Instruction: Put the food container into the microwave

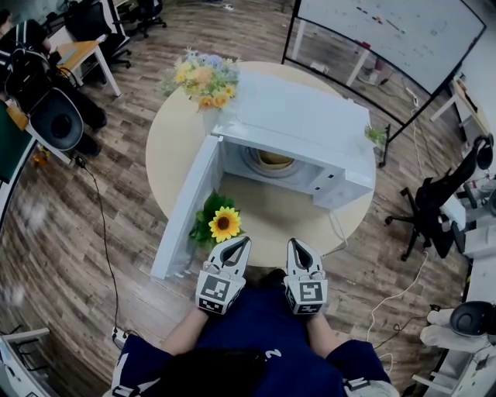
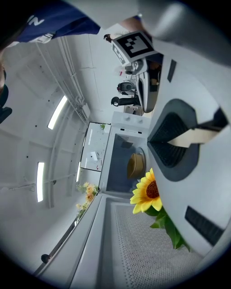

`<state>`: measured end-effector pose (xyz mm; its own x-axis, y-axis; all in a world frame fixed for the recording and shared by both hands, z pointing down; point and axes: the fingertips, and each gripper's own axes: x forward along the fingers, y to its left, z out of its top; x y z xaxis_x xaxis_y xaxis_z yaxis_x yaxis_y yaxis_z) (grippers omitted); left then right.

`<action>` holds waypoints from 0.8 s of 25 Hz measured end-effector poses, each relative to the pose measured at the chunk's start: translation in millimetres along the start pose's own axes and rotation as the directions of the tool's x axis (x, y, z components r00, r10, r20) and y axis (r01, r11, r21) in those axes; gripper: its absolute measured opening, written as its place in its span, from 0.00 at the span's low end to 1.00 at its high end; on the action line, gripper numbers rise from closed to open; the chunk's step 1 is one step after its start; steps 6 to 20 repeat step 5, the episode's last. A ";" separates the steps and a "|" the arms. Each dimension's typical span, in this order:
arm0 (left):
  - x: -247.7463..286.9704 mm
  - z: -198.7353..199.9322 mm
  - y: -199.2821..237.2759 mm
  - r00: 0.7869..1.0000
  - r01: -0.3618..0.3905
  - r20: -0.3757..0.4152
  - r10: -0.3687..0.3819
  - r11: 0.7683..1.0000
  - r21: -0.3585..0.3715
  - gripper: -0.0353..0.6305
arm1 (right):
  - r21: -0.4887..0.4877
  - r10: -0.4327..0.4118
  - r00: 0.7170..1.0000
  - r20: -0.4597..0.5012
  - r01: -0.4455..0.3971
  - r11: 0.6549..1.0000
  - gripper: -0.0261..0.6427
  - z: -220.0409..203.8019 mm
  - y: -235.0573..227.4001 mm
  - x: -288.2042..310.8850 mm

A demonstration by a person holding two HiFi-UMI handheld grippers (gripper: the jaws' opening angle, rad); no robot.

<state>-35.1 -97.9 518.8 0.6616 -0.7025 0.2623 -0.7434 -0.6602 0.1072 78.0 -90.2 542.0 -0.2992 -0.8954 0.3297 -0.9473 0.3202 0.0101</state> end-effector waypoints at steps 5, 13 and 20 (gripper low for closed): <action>2.1 -0.2 2.3 1.000 -0.017 -0.003 0.017 1.000 -0.002 0.06 | -0.002 0.002 1.000 0.012 -0.002 1.000 0.05 2.0 -1.7 -1.2; 2.1 -0.2 2.3 1.000 -0.017 -0.003 0.017 1.000 -0.002 0.06 | -0.002 0.002 1.000 0.012 -0.002 1.000 0.05 2.0 -1.7 -1.2; 2.1 -0.2 2.3 1.000 -0.017 -0.003 0.017 1.000 -0.002 0.06 | -0.002 0.002 1.000 0.012 -0.002 1.000 0.05 2.0 -1.7 -1.2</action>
